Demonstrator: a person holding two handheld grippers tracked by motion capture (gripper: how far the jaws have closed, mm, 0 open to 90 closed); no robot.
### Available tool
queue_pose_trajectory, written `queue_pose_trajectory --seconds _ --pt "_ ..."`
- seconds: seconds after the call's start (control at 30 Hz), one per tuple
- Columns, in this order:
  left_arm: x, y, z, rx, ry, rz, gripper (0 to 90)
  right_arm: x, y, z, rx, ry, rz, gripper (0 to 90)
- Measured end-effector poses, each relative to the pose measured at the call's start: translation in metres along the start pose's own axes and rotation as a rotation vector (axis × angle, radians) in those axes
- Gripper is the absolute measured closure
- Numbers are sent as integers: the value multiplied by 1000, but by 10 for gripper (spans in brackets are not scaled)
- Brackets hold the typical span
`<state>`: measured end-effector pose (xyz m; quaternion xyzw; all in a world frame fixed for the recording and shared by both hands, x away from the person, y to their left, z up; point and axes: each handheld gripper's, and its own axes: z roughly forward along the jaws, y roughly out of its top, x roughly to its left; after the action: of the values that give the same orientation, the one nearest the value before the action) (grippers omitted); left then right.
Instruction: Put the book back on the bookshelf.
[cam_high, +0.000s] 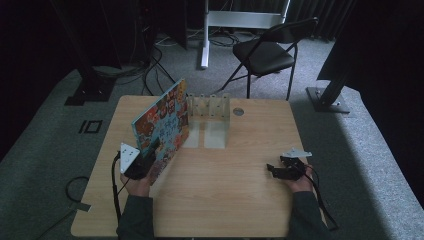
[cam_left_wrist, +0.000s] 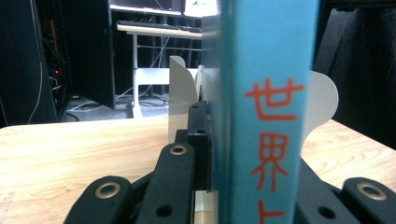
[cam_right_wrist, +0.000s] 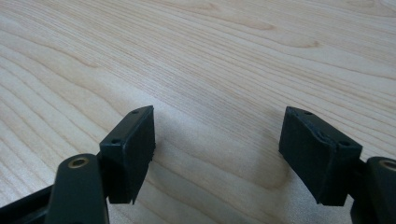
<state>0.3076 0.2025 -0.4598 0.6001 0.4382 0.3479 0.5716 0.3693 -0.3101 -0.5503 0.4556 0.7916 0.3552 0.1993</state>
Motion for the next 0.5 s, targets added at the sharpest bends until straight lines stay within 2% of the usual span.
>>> queue_pose_trajectory --seconds 0.37,0.5 --pt "-3 1 2 -6 10 6 808 0 0 0 0 0 -1 268" --pt "-5 0 4 -11 29 9 808 0 0 0 0 0 0 268"
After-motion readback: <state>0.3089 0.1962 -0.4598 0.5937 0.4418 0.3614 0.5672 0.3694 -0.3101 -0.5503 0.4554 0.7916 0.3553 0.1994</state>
